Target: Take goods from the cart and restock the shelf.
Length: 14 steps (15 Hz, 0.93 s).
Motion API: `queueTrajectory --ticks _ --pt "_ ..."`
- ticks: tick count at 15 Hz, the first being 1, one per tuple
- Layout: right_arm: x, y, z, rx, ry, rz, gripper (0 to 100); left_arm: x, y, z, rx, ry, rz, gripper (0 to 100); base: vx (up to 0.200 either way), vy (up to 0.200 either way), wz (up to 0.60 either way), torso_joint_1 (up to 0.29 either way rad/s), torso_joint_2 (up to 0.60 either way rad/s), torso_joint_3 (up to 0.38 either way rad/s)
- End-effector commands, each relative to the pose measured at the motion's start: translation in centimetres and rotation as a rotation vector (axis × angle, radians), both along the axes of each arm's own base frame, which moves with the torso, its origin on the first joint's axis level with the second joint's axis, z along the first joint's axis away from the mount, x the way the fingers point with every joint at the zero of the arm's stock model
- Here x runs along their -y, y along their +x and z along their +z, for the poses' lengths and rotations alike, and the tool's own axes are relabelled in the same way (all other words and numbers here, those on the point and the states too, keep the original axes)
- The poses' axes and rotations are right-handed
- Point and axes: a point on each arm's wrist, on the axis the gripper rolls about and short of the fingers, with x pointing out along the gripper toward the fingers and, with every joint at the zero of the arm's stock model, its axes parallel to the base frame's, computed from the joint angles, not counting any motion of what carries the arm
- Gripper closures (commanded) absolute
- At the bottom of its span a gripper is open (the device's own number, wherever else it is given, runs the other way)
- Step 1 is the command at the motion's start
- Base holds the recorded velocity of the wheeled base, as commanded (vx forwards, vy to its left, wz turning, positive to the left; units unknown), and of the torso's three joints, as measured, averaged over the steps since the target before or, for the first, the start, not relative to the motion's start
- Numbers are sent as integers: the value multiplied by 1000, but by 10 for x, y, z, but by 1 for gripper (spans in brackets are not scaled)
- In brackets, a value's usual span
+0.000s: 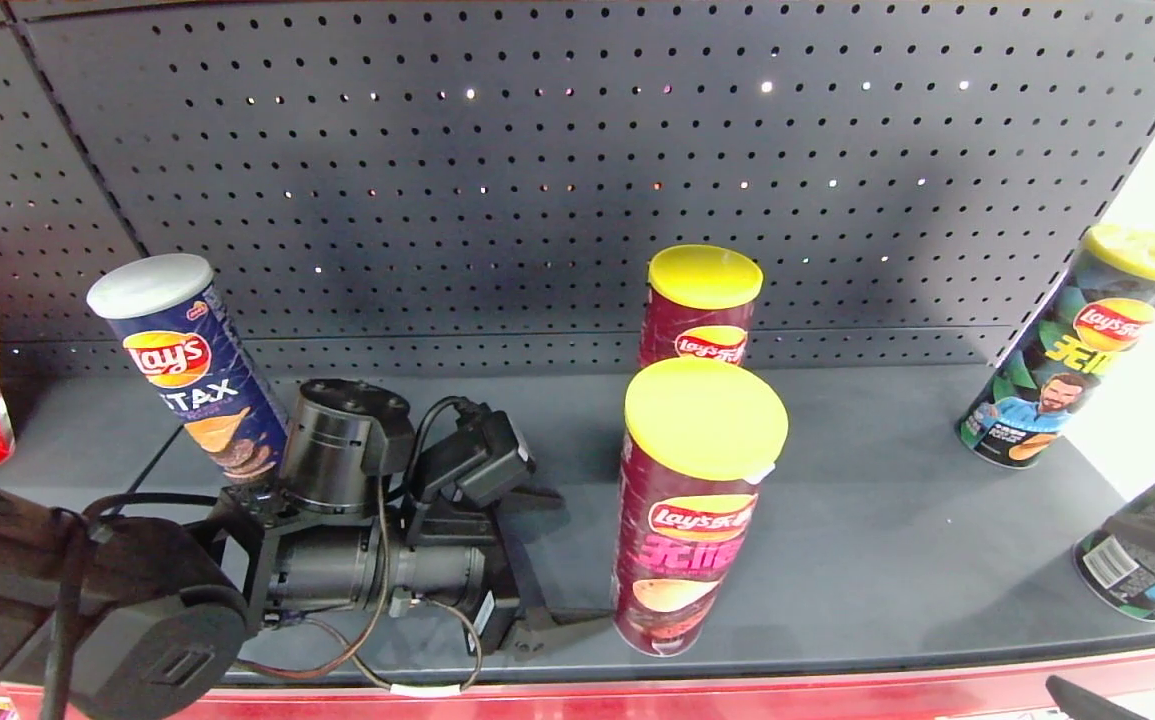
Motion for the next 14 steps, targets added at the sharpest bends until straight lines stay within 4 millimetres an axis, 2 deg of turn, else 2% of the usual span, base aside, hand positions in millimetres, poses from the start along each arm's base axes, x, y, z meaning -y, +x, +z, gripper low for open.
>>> queueTrajectory --ticks 1,14 --pt "0 0 0 -1 -1 0 0 -1 0 -1 -2 2 4 0 0 0 0 0 0 0" --pt "0 0 0 0 0 0 0 -3 5 -5 -14 11 20 0 0 0 0 0 0 0"
